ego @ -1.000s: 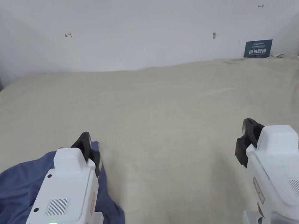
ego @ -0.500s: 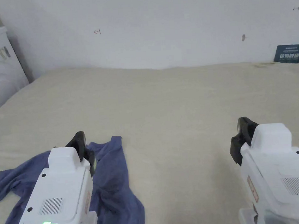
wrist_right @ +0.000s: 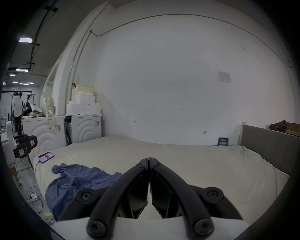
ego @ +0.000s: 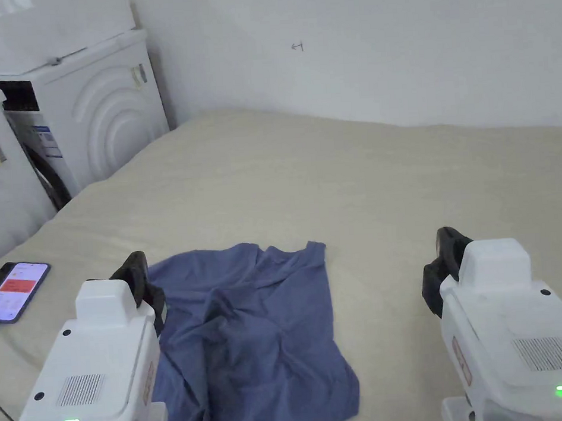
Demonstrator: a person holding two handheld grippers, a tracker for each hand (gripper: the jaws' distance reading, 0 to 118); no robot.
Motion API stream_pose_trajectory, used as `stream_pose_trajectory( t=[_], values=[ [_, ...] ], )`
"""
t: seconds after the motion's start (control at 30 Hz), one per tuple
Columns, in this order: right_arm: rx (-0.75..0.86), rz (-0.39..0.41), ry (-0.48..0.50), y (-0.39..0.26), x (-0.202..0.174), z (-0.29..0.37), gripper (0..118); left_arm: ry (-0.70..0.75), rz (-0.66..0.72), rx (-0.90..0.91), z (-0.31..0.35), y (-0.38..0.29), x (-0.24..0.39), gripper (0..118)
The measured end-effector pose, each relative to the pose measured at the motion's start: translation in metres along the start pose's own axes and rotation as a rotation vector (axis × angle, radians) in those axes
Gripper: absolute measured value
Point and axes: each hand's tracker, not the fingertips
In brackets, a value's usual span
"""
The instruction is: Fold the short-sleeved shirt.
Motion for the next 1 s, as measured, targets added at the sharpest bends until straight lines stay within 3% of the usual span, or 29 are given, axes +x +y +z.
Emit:
stream_pose_trajectory(
  t=[0.23,0.57,0.77,1.0],
  values=[
    [-0.018,0.007,0.081,-0.003,-0.035,-0.009,0,0.087,-0.013,-0.023,0.015,-0.006,-0.039,0],
    [-0.037,0.01,0.109,-0.005,-0.045,-0.012,0,0.1,0.054,-0.082,0.011,-0.011,-0.062,0],
    [-0.048,0.01,0.093,-0.01,-0.032,-0.023,0,-0.001,0.101,-0.193,-0.022,-0.009,-0.053,0],
    [-0.07,0.009,0.054,-0.022,-0.013,-0.043,0,-0.179,0.171,-0.453,-0.1,-0.014,-0.022,0]
  ],
)
